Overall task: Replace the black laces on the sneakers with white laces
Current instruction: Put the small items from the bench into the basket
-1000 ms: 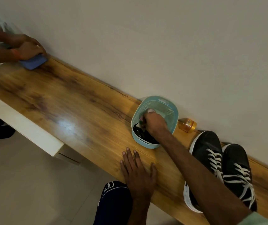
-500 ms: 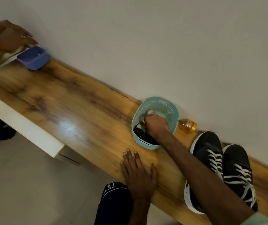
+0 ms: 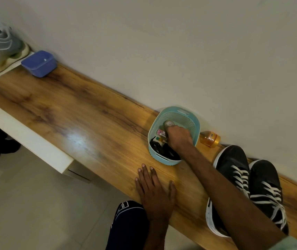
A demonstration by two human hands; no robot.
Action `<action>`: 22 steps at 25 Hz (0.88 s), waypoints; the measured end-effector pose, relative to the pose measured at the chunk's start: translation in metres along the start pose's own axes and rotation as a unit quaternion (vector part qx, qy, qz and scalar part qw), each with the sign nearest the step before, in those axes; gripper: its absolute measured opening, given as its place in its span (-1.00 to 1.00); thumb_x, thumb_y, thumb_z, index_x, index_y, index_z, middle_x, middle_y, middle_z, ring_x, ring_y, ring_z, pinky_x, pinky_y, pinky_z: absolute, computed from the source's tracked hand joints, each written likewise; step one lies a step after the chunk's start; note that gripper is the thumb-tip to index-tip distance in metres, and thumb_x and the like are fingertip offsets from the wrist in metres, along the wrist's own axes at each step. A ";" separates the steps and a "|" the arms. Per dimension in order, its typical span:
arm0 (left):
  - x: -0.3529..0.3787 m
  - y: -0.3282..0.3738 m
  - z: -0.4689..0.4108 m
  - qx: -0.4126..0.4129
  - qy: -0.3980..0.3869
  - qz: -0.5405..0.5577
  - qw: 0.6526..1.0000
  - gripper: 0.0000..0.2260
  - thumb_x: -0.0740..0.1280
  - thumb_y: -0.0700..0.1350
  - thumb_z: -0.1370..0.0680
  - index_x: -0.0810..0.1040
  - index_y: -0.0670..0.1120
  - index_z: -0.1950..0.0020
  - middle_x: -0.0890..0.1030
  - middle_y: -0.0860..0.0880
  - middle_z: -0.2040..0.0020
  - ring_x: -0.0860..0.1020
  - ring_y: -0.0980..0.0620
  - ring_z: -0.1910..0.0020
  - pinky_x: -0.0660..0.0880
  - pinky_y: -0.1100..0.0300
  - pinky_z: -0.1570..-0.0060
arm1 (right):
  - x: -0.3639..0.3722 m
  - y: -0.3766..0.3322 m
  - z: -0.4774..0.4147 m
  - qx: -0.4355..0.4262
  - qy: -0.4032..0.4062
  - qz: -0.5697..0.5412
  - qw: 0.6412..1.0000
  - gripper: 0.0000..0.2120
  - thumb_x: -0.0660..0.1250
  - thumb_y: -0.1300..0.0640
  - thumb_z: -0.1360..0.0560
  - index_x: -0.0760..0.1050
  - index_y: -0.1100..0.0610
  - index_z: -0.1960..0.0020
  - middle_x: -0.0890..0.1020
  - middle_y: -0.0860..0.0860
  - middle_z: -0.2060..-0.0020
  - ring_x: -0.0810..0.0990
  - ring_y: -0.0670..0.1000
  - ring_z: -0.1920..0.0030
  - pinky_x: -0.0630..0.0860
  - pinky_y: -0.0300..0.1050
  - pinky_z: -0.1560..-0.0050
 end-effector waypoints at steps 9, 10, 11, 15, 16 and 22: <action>0.001 0.001 0.000 0.003 0.002 0.003 1.000 -0.25 0.22 0.29 -0.50 0.32 -0.20 -0.52 0.18 -0.22 -0.58 0.14 -0.18 -0.57 0.11 -0.16 -0.50 | 0.005 -0.007 0.000 -0.012 -0.009 0.048 0.999 -0.78 0.33 0.22 -0.53 0.52 0.16 -0.18 0.64 0.11 -0.06 0.64 0.15 -0.06 0.57 0.08 -0.01; 0.000 0.001 0.000 0.003 0.001 0.001 1.000 -0.24 0.22 0.29 -0.50 0.32 -0.21 -0.52 0.18 -0.22 -0.58 0.14 -0.18 -0.57 0.12 -0.16 -0.50 | 0.004 -0.006 -0.001 -0.008 -0.007 0.049 0.999 -0.76 0.34 0.22 -0.53 0.50 0.16 -0.19 0.64 0.11 -0.07 0.64 0.15 -0.07 0.56 0.07 -0.01; 0.000 0.000 -0.001 0.001 -0.001 -0.001 1.000 -0.24 0.22 0.29 -0.50 0.32 -0.21 -0.52 0.18 -0.22 -0.58 0.13 -0.18 -0.57 0.12 -0.16 -0.50 | 0.003 -0.005 -0.002 -0.004 -0.006 0.049 0.999 -0.73 0.35 0.21 -0.53 0.49 0.16 -0.22 0.64 0.10 -0.09 0.64 0.15 -0.08 0.56 0.06 0.00; 0.000 0.000 -0.001 0.001 -0.001 -0.001 1.000 -0.24 0.22 0.29 -0.50 0.31 -0.20 -0.53 0.17 -0.22 -0.58 0.12 -0.18 -0.58 0.11 -0.16 -0.51 | 0.000 0.002 -0.004 0.012 0.012 0.040 0.999 -0.64 0.35 0.21 -0.53 0.43 0.14 -0.32 0.60 0.10 -0.17 0.62 0.15 -0.14 0.54 0.04 0.00; 0.000 0.001 -0.001 0.001 -0.001 -0.001 1.000 -0.24 0.22 0.29 -0.50 0.31 -0.20 -0.53 0.16 -0.22 -0.58 0.11 -0.18 -0.58 0.11 -0.16 -0.51 | 0.000 0.003 -0.005 0.013 0.017 0.035 0.999 -0.62 0.35 0.21 -0.53 0.41 0.14 -0.33 0.59 0.10 -0.18 0.61 0.15 -0.14 0.54 0.04 0.00; 0.000 0.000 0.000 0.000 -0.002 -0.004 1.000 -0.23 0.20 0.31 -0.50 0.30 -0.20 -0.53 0.17 -0.22 -0.58 0.12 -0.18 -0.58 0.12 -0.16 -0.50 | 0.001 -0.001 -0.005 0.009 0.024 0.040 0.999 -0.69 0.31 0.18 -0.55 0.44 0.12 -0.29 0.63 0.07 -0.11 0.65 0.12 -0.06 0.52 -0.01 0.08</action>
Point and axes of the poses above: each hand's wrist, its own z-axis away from the middle knuckle, its own x-axis out of the palm, y = z × x, the point moved 8 cm from there along -z, towards the middle knuckle
